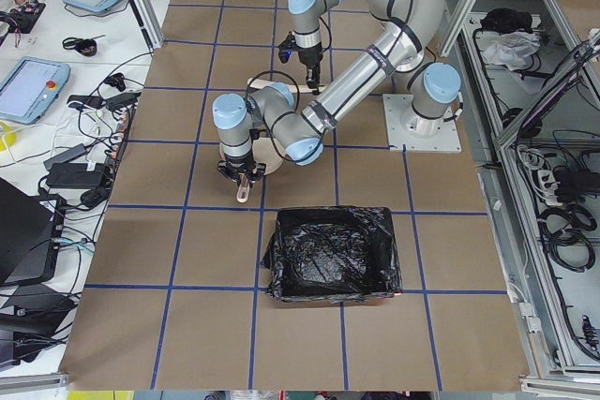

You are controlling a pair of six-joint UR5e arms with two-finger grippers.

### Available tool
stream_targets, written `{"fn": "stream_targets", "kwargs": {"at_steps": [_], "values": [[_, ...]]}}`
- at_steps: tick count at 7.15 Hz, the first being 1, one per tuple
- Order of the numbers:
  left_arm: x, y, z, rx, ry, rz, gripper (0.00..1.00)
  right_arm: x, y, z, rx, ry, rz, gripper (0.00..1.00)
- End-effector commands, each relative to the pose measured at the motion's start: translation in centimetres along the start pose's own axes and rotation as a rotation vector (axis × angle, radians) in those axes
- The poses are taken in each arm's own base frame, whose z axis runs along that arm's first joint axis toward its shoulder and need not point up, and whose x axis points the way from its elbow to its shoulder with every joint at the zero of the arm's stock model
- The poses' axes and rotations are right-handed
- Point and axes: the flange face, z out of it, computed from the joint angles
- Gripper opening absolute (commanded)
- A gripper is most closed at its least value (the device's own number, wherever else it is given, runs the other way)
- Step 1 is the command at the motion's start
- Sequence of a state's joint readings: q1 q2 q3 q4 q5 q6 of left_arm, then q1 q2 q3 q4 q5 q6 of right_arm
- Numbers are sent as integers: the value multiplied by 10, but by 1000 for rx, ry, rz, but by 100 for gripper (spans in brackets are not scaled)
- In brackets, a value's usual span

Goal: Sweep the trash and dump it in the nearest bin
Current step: 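Sweep the bread roll into the dustpan with the brush in the right gripper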

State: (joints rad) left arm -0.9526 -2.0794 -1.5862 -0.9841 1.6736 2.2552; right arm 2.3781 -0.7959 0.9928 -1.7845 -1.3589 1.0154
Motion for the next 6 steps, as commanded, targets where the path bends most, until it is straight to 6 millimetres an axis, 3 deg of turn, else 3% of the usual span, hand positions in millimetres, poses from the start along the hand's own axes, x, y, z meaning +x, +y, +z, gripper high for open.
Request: {"fn": "stream_targets", "kwargs": {"at_steps": [1, 2, 4, 6], "values": [[-1, 0, 2, 0, 0, -6, 0, 34, -77, -14, 59, 17, 36, 0], [-1, 0, 2, 0, 0, -8, 0, 42, -112, -29, 63, -19, 39, 0], [-1, 0, 2, -1, -1, -8, 0, 14, -148, -9, 84, -52, 73, 0], [0, 1, 3, 1, 1, -9, 0, 10, -156, 9, 49, -10, 58, 0]]}}
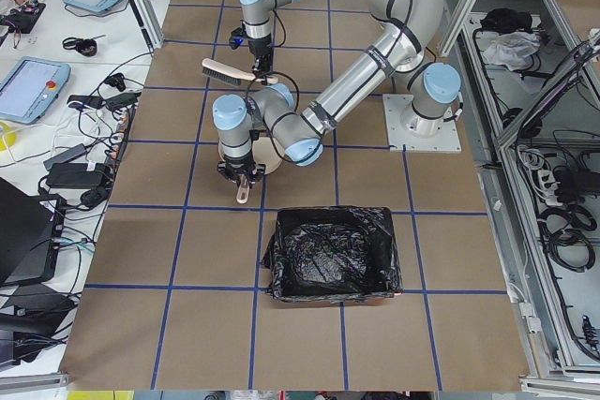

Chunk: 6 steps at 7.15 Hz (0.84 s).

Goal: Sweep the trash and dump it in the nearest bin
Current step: 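Sweep the sponge and pastry into the dustpan with the right gripper's brush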

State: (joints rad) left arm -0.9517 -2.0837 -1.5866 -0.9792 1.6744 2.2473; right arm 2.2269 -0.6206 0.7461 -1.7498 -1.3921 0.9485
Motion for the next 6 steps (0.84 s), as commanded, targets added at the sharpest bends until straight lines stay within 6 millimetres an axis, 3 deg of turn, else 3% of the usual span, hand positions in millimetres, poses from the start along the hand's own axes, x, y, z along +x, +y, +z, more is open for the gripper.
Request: {"fn": "stream_targets", "kwargs": {"at_steps": [1, 4, 6], "values": [[0, 0, 0, -1, 0, -1, 0, 1, -4, 19, -45, 50, -106, 0], [0, 0, 0, 0, 2, -1, 0, 11, -12, 32, -205, -11, -433, 0], [-1, -1, 1, 2, 2, 0, 0, 16, -13, 40, -278, -43, -510, 0]]}}
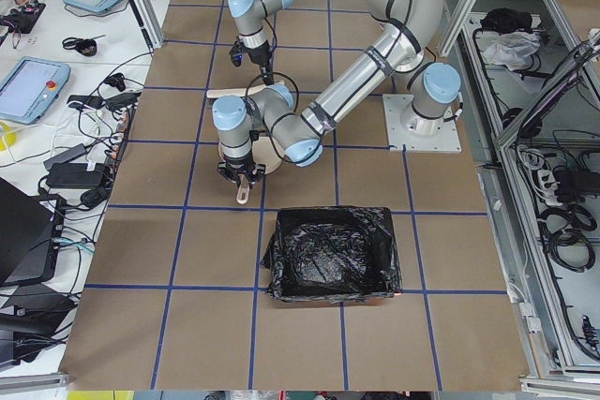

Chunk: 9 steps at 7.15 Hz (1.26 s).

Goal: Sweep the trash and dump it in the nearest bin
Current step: 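Sweep the sponge and pastry into the dustpan with the right gripper's brush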

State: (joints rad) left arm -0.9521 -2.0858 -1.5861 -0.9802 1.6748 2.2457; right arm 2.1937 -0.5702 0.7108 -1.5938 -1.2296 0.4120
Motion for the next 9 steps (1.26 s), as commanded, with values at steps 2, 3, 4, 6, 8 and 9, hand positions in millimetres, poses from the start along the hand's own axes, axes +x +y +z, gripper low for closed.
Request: {"fn": "stream_targets", "kwargs": {"at_steps": [2, 3, 4, 6, 8, 9], "values": [[0, -1, 1, 2, 1, 1, 0, -82, 52, 25, -62, -183, -25, 0], [1, 0, 1, 2, 1, -1, 0, -124, 84, 33, -43, -210, -9, 0], [0, 0, 0, 1, 0, 1, 0, -149, 110, 46, -53, -205, -4, 0], [0, -1, 1, 2, 1, 1, 0, -141, 105, 38, -47, -207, -6, 0], [0, -1, 1, 0, 1, 1, 0, -137, 104, 8, -71, -269, 91, 0], [0, -1, 1, 0, 1, 1, 0, -140, 106, 0, -61, -287, 91, 0]]}}
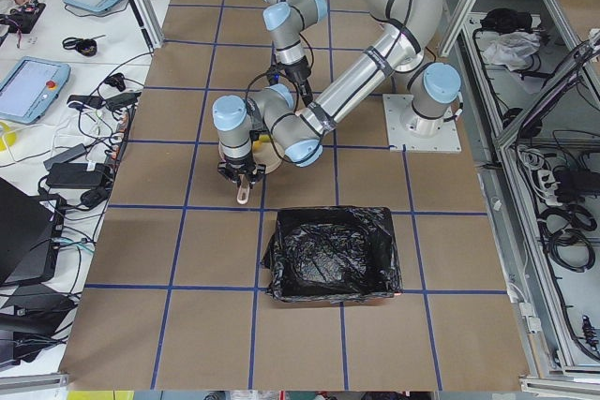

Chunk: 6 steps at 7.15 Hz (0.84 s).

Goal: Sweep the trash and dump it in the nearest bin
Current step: 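Sweep the sponge and pastry into the dustpan with the right gripper's brush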

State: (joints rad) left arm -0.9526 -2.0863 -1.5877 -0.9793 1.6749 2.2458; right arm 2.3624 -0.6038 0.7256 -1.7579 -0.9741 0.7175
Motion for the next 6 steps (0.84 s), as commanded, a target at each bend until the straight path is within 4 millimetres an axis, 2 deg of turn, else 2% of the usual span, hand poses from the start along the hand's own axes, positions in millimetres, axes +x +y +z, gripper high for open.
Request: {"fn": "stream_targets", "kwargs": {"at_steps": [1, 4, 6], "values": [[0, 0, 0, 0, 1, 0, 0, -7, 2, -10, 9, -41, 8, 0], [0, 0, -2, -2, -3, 0, 0, -13, 1, -13, 24, -96, -18, 0], [0, 1, -2, -2, -3, -2, 0, -9, -10, 4, 35, -116, -33, 0]]}}
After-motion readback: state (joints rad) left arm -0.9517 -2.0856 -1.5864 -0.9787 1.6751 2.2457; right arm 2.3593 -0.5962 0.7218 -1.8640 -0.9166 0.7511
